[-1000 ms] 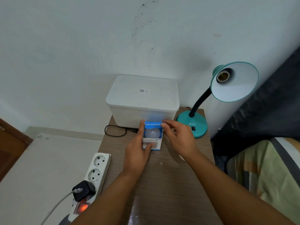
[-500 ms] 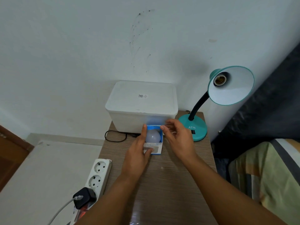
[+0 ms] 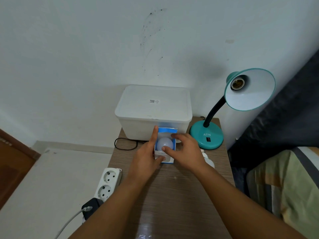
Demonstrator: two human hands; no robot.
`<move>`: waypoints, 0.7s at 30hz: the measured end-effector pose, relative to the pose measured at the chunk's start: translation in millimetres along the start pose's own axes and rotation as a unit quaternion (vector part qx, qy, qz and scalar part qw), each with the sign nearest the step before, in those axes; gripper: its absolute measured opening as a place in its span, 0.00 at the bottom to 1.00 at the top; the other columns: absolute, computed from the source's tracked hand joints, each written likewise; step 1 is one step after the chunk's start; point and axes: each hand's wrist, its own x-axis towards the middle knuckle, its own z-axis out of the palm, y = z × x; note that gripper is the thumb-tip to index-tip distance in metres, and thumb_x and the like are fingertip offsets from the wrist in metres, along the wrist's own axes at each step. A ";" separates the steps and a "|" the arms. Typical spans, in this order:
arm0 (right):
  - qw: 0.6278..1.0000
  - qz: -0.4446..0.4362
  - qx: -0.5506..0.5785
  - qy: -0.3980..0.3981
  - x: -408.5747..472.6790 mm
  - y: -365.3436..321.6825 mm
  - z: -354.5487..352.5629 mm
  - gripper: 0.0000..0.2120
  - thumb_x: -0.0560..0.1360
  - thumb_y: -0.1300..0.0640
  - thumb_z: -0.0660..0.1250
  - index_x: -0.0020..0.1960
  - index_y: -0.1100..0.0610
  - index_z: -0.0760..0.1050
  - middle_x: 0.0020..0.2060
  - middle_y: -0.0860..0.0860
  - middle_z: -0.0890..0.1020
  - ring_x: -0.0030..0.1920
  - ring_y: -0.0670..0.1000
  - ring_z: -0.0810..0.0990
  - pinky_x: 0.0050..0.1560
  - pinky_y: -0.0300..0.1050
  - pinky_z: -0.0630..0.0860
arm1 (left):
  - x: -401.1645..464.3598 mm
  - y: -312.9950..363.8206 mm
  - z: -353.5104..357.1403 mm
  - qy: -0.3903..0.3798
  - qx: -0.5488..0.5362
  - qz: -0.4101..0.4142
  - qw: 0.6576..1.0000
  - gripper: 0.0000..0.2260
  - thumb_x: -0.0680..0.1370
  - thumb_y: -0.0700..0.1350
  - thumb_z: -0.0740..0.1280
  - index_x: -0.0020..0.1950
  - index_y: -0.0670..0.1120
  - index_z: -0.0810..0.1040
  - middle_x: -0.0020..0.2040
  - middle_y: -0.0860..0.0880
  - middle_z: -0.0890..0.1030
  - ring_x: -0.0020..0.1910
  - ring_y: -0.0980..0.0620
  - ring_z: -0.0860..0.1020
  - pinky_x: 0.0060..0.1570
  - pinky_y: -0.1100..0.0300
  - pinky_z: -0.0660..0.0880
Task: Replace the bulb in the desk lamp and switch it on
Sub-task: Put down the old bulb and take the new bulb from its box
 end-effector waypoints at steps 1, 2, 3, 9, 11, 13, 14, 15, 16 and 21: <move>1.000 0.005 -0.007 -0.005 1.2 -2.0 1.0 0.34 0.65 0.32 0.70 0.66 0.47 0.75 0.62 0.45 0.76 0.61 0.48 0.74 0.59 0.48 0.77 | 0.9 -0.5 -0.4 -0.003 0.003 0.001 1.000 0.53 0.74 0.47 0.75 0.74 0.73 0.34 0.58 0.48 0.80 0.48 0.55 0.79 0.53 0.57 0.78; 1.000 0.008 -0.016 -0.007 2.3 -4.3 1.8 0.35 0.63 0.30 0.69 0.65 0.47 0.76 0.62 0.45 0.77 0.61 0.48 0.75 0.58 0.50 0.78 | 1.8 -0.6 -0.7 -0.005 0.007 0.000 1.000 0.53 0.74 0.47 0.76 0.74 0.72 0.34 0.57 0.47 0.80 0.47 0.55 0.78 0.52 0.58 0.78; 1.000 0.013 -0.026 -0.008 3.6 -6.4 2.4 0.36 0.62 0.29 0.67 0.64 0.46 0.76 0.61 0.45 0.77 0.60 0.48 0.76 0.57 0.51 0.78 | 2.8 -0.7 -0.9 -0.007 0.013 -0.002 1.000 0.54 0.73 0.47 0.76 0.74 0.72 0.34 0.57 0.47 0.80 0.46 0.56 0.78 0.51 0.59 0.78; 0.996 0.065 -0.041 -0.046 10.3 -24.4 -7.0 0.23 0.64 0.36 0.75 0.51 0.50 0.83 0.48 0.48 0.85 0.43 0.46 0.79 0.45 0.48 0.81 | 6.2 0.3 -1.3 -0.012 0.020 -0.012 1.000 0.54 0.72 0.47 0.77 0.77 0.69 0.36 0.64 0.47 0.78 0.56 0.50 0.79 0.56 0.56 0.77; 0.994 0.083 -0.045 -0.061 12.7 -28.6 -8.4 0.21 0.65 0.37 0.75 0.50 0.49 0.83 0.46 0.48 0.85 0.43 0.48 0.81 0.46 0.51 0.82 | 6.8 0.5 -1.9 -0.012 0.024 -0.012 1.000 0.54 0.72 0.48 0.77 0.76 0.69 0.34 0.66 0.47 0.78 0.58 0.50 0.79 0.58 0.54 0.78; 0.992 0.091 -0.042 -0.072 14.1 -31.2 -8.4 0.20 0.65 0.39 0.75 0.51 0.49 0.83 0.47 0.49 0.85 0.44 0.49 0.81 0.48 0.52 0.81 | 7.1 1.7 -2.4 -0.015 0.028 -0.015 0.999 0.54 0.73 0.48 0.76 0.75 0.70 0.33 0.66 0.47 0.78 0.57 0.51 0.79 0.57 0.56 0.78; 0.992 0.094 -0.035 -0.074 14.2 -31.1 -8.3 0.20 0.65 0.40 0.75 0.52 0.50 0.83 0.48 0.48 0.85 0.44 0.48 0.81 0.48 0.52 0.81 | 6.9 2.1 -2.5 -0.018 0.032 -0.016 0.999 0.54 0.73 0.48 0.76 0.75 0.69 0.33 0.65 0.47 0.78 0.56 0.52 0.80 0.56 0.58 0.77; 0.992 0.097 -0.024 -0.071 13.3 -30.8 -8.1 0.21 0.66 0.40 0.76 0.54 0.50 0.82 0.48 0.48 0.85 0.44 0.47 0.80 0.48 0.50 0.81 | 6.8 2.7 -2.7 -0.019 0.033 -0.017 0.999 0.54 0.73 0.48 0.76 0.76 0.69 0.33 0.64 0.47 0.78 0.54 0.52 0.80 0.55 0.59 0.77; 0.993 0.099 -0.010 -0.066 11.5 -30.1 -8.0 0.21 0.66 0.41 0.76 0.55 0.50 0.82 0.47 0.46 0.83 0.44 0.46 0.79 0.45 0.47 0.80 | 6.6 2.8 -2.8 -0.020 0.031 -0.016 0.999 0.54 0.73 0.48 0.76 0.76 0.69 0.33 0.64 0.47 0.79 0.53 0.52 0.80 0.54 0.60 0.77; 0.991 0.107 0.080 -0.015 0.6 -29.8 -7.3 0.22 0.65 0.40 0.76 0.55 0.47 0.80 0.48 0.42 0.81 0.46 0.44 0.80 0.41 0.41 0.74 | 4.4 2.6 -4.0 -0.021 0.028 -0.004 0.999 0.55 0.73 0.46 0.76 0.74 0.71 0.32 0.62 0.48 0.80 0.49 0.55 0.79 0.52 0.62 0.77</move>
